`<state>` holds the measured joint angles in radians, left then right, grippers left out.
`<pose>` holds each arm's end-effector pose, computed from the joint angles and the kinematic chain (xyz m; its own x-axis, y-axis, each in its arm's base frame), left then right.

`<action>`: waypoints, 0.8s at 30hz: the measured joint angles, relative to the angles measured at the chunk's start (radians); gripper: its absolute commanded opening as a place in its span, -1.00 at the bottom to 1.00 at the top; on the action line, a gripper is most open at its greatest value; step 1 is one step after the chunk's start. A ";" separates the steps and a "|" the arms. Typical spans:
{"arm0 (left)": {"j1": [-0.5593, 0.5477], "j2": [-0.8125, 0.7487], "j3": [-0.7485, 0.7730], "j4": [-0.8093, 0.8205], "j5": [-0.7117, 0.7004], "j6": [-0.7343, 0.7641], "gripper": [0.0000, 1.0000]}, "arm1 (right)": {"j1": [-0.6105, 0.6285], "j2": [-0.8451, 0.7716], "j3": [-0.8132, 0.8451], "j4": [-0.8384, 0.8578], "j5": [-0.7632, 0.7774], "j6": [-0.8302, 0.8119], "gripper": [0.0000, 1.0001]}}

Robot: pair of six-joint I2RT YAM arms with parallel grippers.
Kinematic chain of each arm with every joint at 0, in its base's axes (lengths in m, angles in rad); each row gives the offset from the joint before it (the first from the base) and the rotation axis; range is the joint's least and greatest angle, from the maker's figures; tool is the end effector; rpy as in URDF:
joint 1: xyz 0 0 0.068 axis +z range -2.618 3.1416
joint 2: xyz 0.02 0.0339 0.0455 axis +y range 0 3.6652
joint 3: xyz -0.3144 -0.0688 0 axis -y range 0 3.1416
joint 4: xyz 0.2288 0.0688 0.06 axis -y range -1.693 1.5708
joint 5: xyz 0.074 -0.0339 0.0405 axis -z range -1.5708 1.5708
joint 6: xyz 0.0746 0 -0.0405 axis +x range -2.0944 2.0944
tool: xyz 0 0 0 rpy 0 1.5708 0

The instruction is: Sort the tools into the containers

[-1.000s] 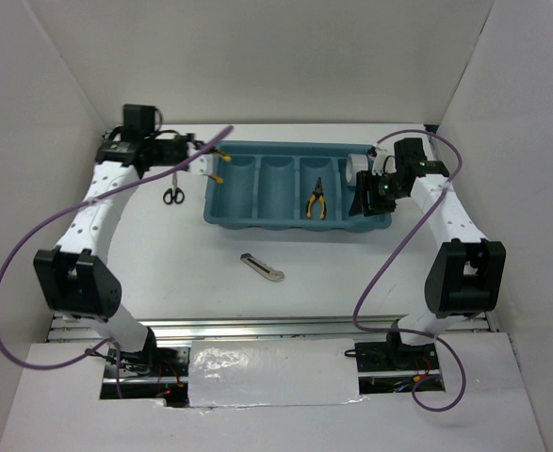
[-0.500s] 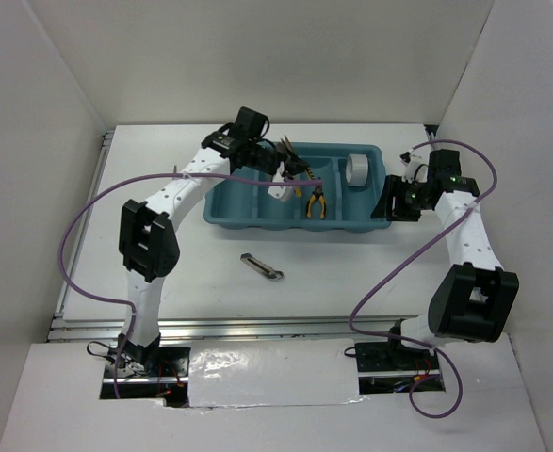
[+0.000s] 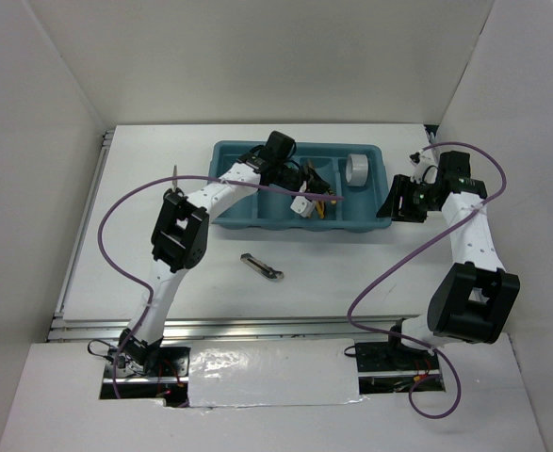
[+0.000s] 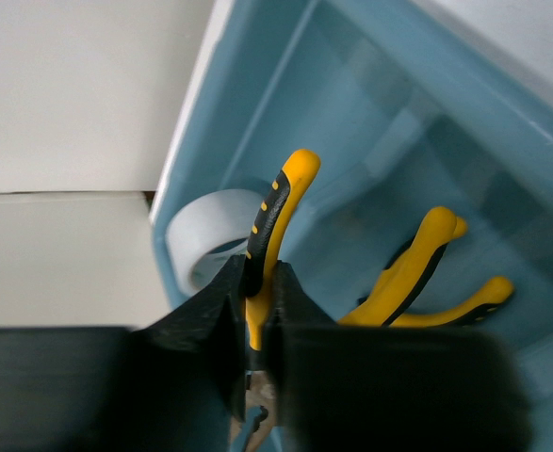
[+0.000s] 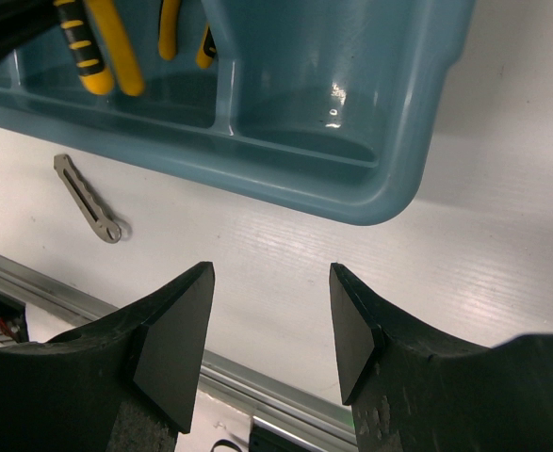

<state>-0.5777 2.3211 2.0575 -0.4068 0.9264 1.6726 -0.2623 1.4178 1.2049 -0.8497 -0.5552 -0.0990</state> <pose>0.4399 -0.3580 0.2680 0.9013 0.1258 -0.4145 0.4311 -0.3539 0.8300 0.2760 -0.0334 0.3145 -0.8369 0.1377 -0.5297 -0.1106 0.9053 0.4101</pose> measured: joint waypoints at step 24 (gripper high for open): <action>0.356 -0.522 -0.119 0.285 -0.358 -1.078 -0.23 | 0.006 0.013 0.054 -0.018 -0.017 -0.011 0.17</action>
<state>-0.2218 1.7988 1.9385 -0.1223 0.5686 0.5941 -0.2562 1.4303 1.2587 -0.8680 -0.5724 -0.1097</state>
